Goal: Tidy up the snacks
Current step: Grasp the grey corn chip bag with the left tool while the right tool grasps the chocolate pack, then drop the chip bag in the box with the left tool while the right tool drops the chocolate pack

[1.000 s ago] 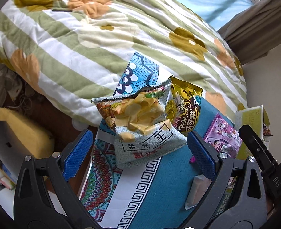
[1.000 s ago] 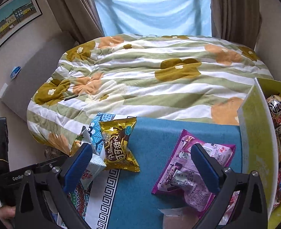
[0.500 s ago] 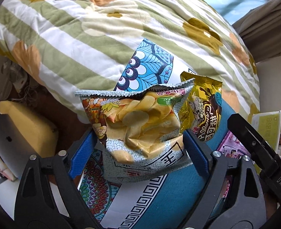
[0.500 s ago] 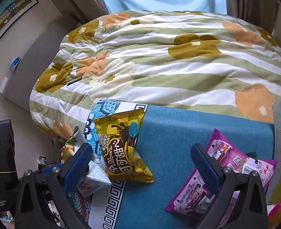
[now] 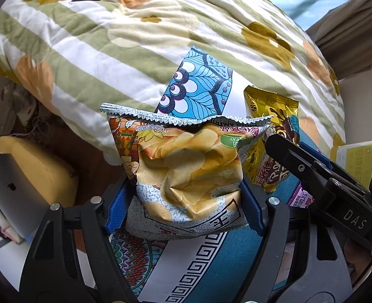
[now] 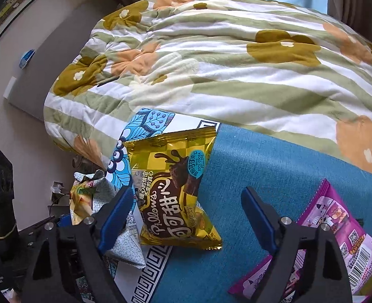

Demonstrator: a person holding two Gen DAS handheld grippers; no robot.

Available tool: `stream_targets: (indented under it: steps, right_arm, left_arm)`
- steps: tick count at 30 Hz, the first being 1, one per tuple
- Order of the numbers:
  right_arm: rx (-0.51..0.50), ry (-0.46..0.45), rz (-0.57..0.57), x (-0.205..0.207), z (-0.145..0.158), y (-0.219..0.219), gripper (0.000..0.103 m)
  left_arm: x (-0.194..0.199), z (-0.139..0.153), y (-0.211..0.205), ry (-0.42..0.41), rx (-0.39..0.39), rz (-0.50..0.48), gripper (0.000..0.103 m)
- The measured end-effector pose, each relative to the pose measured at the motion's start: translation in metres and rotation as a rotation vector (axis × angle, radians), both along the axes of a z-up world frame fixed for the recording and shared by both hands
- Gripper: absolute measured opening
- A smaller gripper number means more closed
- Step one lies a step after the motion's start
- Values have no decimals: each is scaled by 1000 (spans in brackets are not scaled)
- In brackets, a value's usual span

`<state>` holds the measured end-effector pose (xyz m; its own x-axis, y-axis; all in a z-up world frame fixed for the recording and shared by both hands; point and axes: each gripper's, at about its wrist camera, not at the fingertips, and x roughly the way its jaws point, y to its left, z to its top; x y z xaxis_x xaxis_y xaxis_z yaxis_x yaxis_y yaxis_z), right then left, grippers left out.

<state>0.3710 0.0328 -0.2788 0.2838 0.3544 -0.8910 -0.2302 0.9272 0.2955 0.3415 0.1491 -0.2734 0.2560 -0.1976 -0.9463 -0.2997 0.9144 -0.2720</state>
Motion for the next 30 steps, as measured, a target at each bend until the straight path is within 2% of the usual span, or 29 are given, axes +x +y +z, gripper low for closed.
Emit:
stream_targets:
  steps: [4,9,12,13,21,30]
  right_arm:
    - [1,12,28,2,-4,7,75]
    - [5,33,33,6,-11,11,71]
    - [19,61,37,7,-16,12,54]
    - [27,69,41,7,-18,14,44]
    - [13,29,31,-8,-1,11,41]
    - [9,-80,-24,-37,50,-4,41]
  left_arm:
    - [-4,0,1,-6,5,-6,73]
    - [-8,0,3,-10,0,-3,73]
    - [-9,0,4,-11,0,-5,73]
    - [-10,0,4,-11,1,-8,73]
    - [-22,13,1,-35,6,-31,72]
    - [-37,65,-7,-144,14,-94,72]
